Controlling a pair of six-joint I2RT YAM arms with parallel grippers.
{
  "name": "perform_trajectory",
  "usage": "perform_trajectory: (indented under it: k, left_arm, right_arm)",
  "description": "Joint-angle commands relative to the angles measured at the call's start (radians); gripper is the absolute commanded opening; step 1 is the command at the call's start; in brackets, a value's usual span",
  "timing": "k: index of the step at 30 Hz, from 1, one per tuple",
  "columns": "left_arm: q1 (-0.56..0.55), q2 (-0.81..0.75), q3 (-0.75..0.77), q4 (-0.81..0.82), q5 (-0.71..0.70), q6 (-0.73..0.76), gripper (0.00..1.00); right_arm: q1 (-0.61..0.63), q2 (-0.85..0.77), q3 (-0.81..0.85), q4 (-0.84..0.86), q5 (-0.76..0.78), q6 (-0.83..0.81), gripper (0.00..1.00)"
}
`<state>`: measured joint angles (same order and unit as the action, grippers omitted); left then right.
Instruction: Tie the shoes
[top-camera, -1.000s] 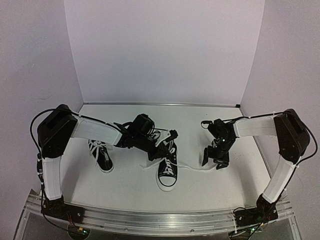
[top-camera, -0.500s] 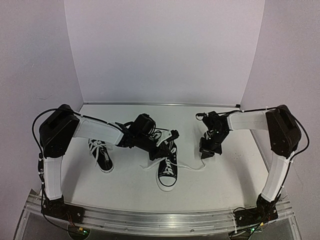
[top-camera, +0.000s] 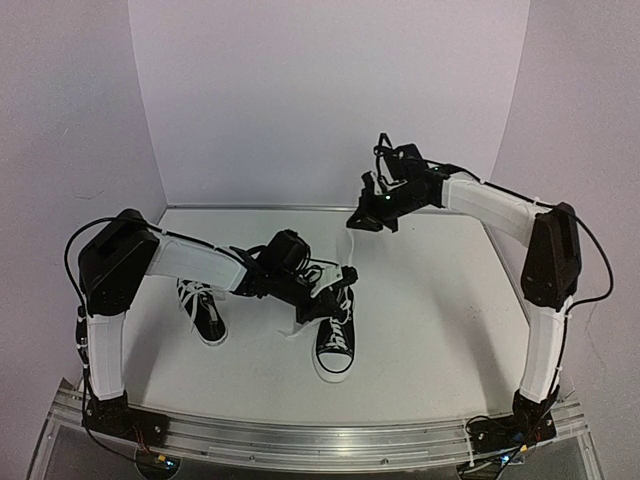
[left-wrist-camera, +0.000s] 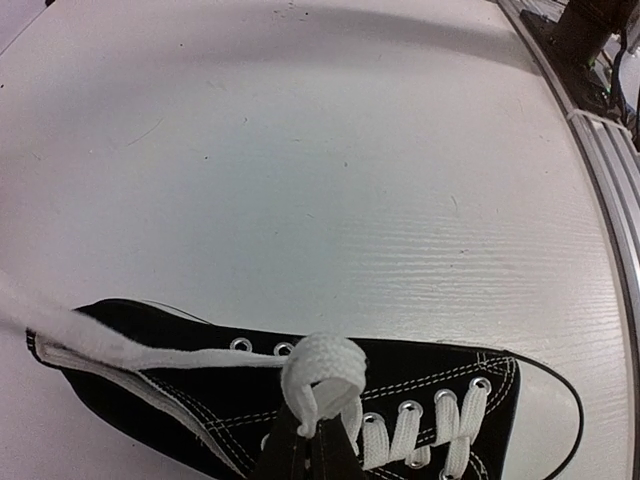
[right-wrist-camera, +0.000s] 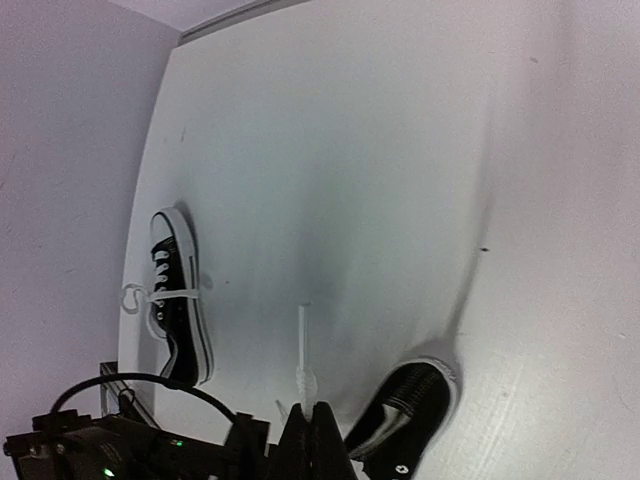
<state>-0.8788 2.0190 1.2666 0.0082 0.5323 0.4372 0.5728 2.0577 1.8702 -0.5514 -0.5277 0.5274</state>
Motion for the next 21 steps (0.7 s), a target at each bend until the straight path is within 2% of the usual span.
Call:
perform_trajectory:
  k: [1, 6, 7, 11, 13, 21]
  left_arm:
    - [-0.018, -0.064, -0.007, -0.01, 0.023, 0.087, 0.0]
    - [-0.025, -0.077, -0.015, -0.046, -0.001, 0.153, 0.0]
    - [-0.025, -0.08, -0.017, -0.047, -0.003, 0.16, 0.0]
    - [-0.026, -0.088, -0.031, -0.04, 0.001, 0.161, 0.0]
    - [-0.026, -0.096, -0.045, -0.023, 0.008, 0.143, 0.0]
    - [-0.025, -0.101, -0.063, -0.013, 0.014, 0.107, 0.0]
  right_arm:
    - [0.107, 0.123, 0.103, -0.015, -0.113, 0.009, 0.0]
    - [0.164, 0.182, 0.185, -0.011, -0.171, 0.033, 0.01]
    - [0.172, 0.187, 0.191, -0.011, -0.192, 0.036, 0.06]
    - [0.168, 0.123, 0.137, -0.012, -0.181, 0.042, 0.49]
    - [0.144, 0.062, 0.075, -0.009, -0.165, 0.044, 0.61]
    - [0.041, -0.174, -0.202, 0.01, -0.157, 0.054, 0.62]
